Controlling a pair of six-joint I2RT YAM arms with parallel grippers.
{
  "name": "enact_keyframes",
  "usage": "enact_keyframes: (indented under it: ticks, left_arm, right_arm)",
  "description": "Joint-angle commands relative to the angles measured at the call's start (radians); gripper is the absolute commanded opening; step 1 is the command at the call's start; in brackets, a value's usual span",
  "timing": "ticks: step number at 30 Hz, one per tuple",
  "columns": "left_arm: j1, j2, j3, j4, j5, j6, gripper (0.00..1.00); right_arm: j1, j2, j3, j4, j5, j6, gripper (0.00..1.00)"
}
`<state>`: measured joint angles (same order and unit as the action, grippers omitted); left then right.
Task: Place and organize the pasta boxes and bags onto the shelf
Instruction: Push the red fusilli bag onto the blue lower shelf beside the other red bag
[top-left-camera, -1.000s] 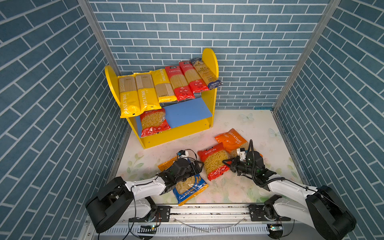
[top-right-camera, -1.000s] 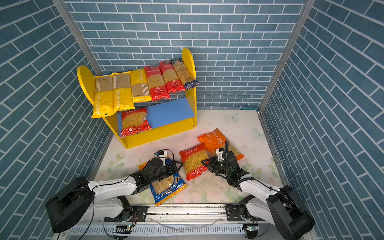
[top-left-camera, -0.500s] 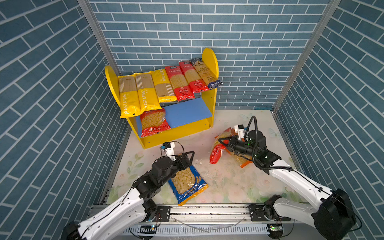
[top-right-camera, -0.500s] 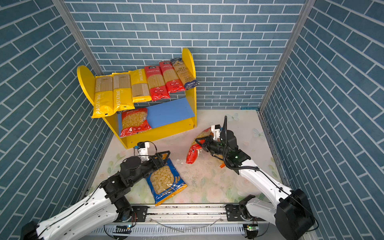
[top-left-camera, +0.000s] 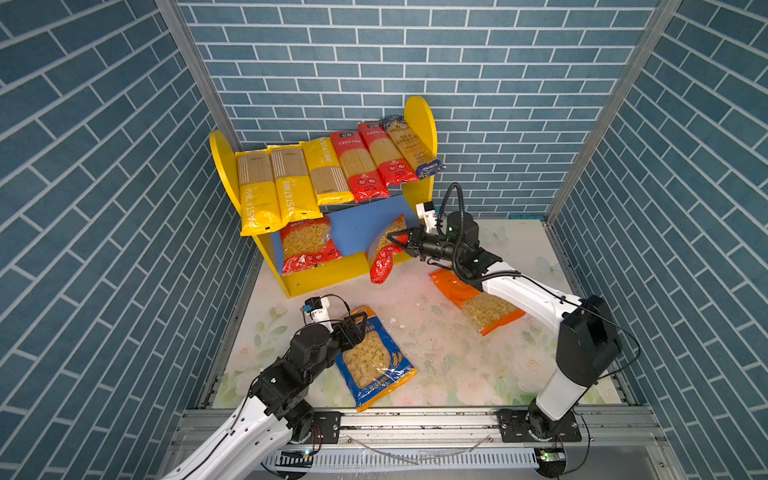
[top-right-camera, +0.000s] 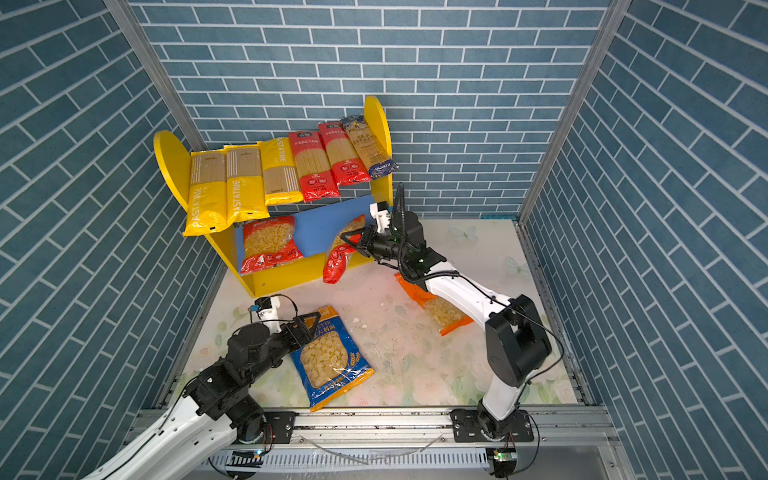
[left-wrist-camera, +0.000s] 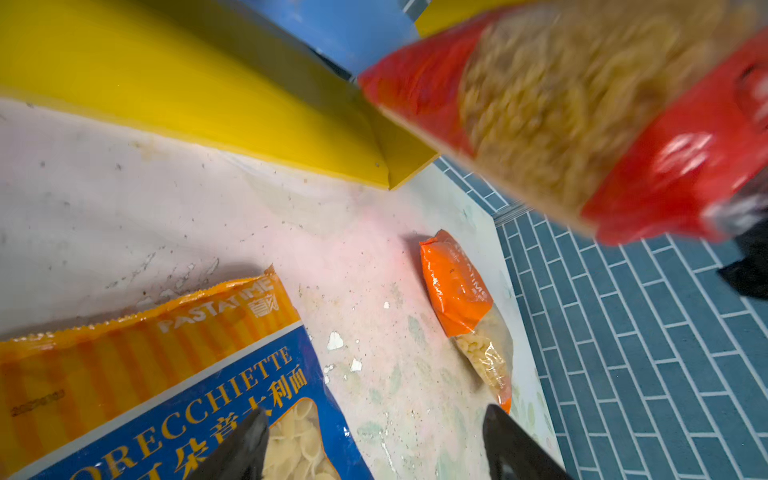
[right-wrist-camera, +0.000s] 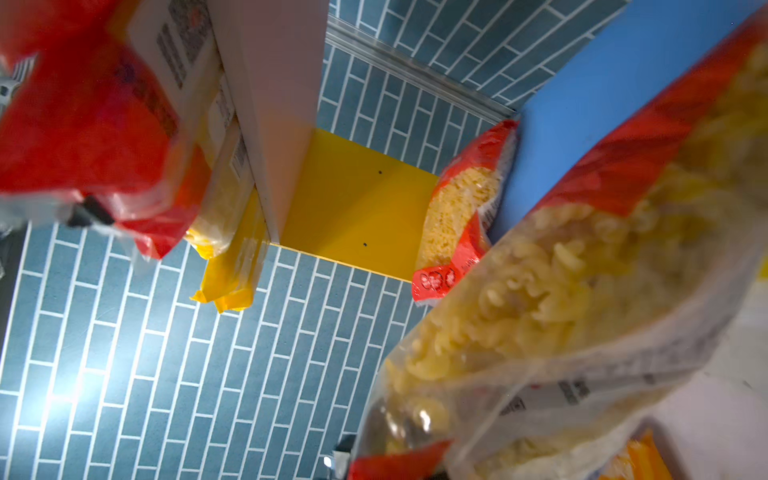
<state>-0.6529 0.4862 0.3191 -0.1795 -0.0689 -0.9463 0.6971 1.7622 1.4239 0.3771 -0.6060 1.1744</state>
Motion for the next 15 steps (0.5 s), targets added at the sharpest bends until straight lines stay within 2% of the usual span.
enact_keyframes:
  ticks: [1, 9, 15]
  left_arm:
    - [0.005, 0.027, -0.026, 0.128, 0.018, -0.021, 0.82]
    - [0.006, 0.088, -0.017, 0.149, 0.023, 0.004, 0.81]
    - [0.007, 0.011, -0.026, 0.054, -0.008, 0.028, 0.81]
  right_arm:
    - [0.015, 0.038, 0.182, 0.298, -0.055, 0.024, 0.0]
    - [0.008, 0.224, 0.274, 0.421, -0.067, 0.01, 0.0]
    - [-0.041, 0.354, 0.089, 0.5, 0.007, 0.139, 0.0]
